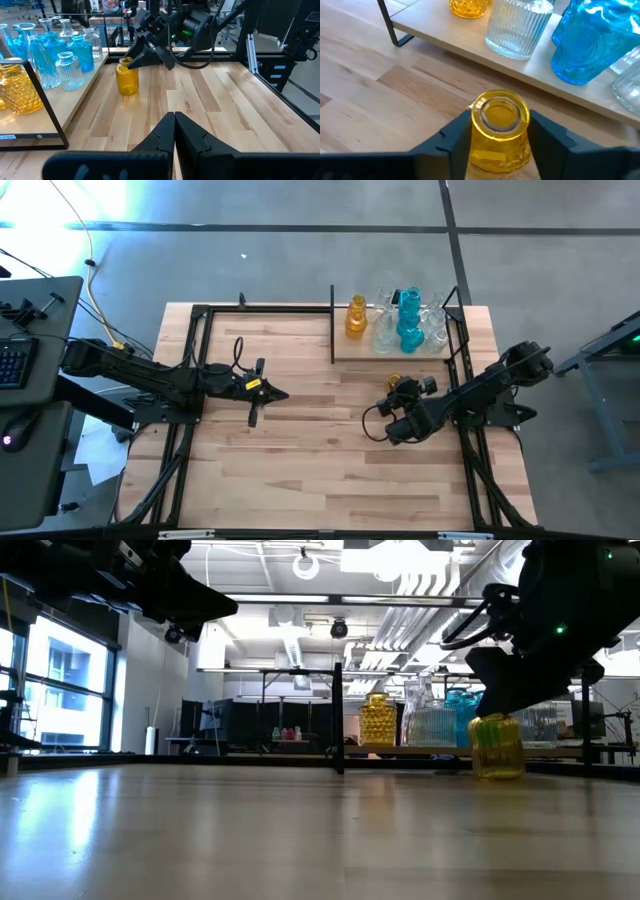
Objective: Sort vases onto shelf
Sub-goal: Put the yellow vase on the shelf aligned with the other yellow vase
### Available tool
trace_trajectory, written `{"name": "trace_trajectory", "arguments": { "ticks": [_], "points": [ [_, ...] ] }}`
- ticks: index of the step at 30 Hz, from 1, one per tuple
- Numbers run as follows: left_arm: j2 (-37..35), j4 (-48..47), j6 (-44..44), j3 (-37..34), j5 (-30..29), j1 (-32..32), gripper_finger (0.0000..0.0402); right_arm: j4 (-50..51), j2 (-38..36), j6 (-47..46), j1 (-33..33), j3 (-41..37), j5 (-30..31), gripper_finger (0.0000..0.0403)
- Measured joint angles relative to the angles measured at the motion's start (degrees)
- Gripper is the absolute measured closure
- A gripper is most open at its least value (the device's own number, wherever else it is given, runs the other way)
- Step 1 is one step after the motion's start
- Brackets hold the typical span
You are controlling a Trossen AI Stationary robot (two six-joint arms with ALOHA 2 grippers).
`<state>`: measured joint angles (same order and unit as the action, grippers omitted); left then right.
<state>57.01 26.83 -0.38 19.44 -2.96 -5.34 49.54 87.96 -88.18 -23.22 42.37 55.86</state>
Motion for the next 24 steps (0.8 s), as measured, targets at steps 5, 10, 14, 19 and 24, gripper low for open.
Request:
{"name": "trace_trajectory", "arguments": {
  "ticks": [5,10,14,19,24],
  "points": [
    [0.0,0.0,0.0,0.0,0.0,0.0,0.0401,-0.1,0.0,-1.8,0.1,-0.1,-1.5,0.0168],
    [0.0,0.0,0.0,0.0,0.0,0.0,0.0401,-0.7,0.1,-3.7,1.3,-0.1,-1.4,0.0126],
    [0.0,0.0,0.0,0.0,0.0,0.0,0.0401,-1.0,0.1,-5.8,2.2,-0.1,2.0,0.0123],
    [0.0,0.0,0.0,0.0,0.0,0.0,0.0401,-2.3,0.1,-5.4,3.1,-0.1,4.1,0.0138],
    [0.0,0.0,0.0,0.0,0.0,0.0,0.0401,-6.0,0.1,-1.5,3.5,-0.1,4.6,0.0193]
  ]
}}
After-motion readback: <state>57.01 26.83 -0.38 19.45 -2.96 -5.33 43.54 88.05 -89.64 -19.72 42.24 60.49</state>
